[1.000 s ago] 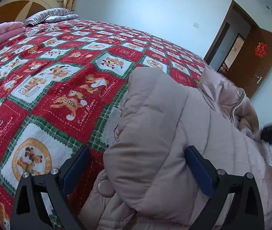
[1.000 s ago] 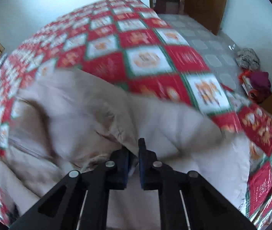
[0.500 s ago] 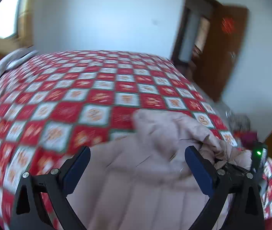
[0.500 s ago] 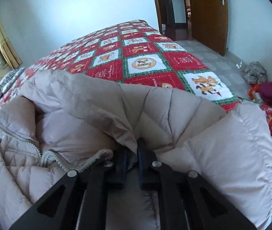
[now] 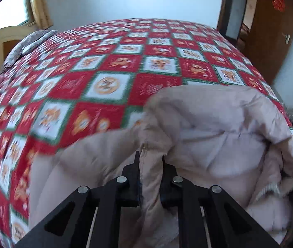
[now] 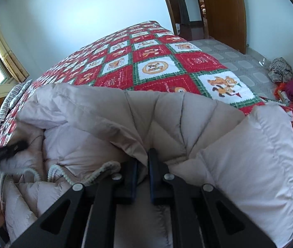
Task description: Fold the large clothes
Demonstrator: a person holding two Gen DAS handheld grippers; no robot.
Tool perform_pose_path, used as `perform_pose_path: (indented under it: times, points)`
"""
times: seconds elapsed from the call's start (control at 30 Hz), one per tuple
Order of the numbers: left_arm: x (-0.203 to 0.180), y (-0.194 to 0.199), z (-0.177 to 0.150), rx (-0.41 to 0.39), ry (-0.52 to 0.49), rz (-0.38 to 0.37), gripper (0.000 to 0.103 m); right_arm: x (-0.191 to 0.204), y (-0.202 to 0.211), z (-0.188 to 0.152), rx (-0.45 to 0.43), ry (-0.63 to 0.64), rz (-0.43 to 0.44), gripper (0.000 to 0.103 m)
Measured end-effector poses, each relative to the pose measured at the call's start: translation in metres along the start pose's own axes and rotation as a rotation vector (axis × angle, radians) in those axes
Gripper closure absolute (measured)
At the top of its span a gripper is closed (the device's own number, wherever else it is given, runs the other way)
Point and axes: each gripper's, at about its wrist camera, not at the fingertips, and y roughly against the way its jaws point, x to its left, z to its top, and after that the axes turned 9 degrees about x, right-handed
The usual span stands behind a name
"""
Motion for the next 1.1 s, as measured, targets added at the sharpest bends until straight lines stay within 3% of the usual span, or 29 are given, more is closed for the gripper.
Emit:
perform_pose_path:
  times: [0.13, 0.2, 0.3, 0.37, 0.47, 0.57, 0.7, 0.83, 0.93, 1.0, 1.1]
  points:
    - [0.013, -0.012, -0.025, -0.013, 0.081, -0.024, 0.089, 0.001, 0.0, 0.0, -0.001, 0.003, -0.006, 0.093]
    - [0.016, -0.021, -0.033, -0.072, 0.126, -0.033, 0.087, 0.002, 0.0, 0.0, -0.001, 0.005, -0.01, 0.093]
    - [0.006, -0.024, -0.033, -0.099, 0.109, 0.032, 0.087, 0.002, 0.003, -0.001, 0.002, 0.004, -0.016, 0.091]
    - [0.006, -0.025, -0.032, -0.097, 0.105, 0.031, 0.086, 0.006, 0.017, -0.003, 0.003, 0.019, -0.052, 0.087]
    - [0.012, -0.025, -0.032, -0.102, 0.122, -0.004, 0.086, 0.017, 0.067, -0.013, -0.177, 0.071, -0.119, 0.08]
    - [0.012, -0.025, -0.032, -0.106, 0.121, -0.006, 0.086, 0.029, 0.098, 0.002, -0.287, 0.086, -0.119, 0.073]
    - [0.011, -0.025, -0.032, -0.108, 0.12, -0.008, 0.086, 0.048, 0.081, 0.067, -0.235, -0.006, -0.021, 0.069]
    - [0.01, -0.025, -0.032, -0.111, 0.118, -0.005, 0.086, 0.07, 0.013, 0.103, -0.026, -0.019, 0.033, 0.069]
    - [0.012, -0.025, -0.033, -0.112, 0.122, -0.02, 0.086, 0.084, -0.023, 0.085, 0.147, 0.054, 0.04, 0.069]
    - [0.014, -0.026, -0.033, -0.113, 0.128, -0.035, 0.086, 0.083, -0.028, 0.063, 0.18, 0.11, 0.035, 0.069]
    - [0.016, -0.025, -0.032, -0.112, 0.128, -0.054, 0.085, 0.076, -0.025, 0.035, 0.148, 0.2, 0.014, 0.07]
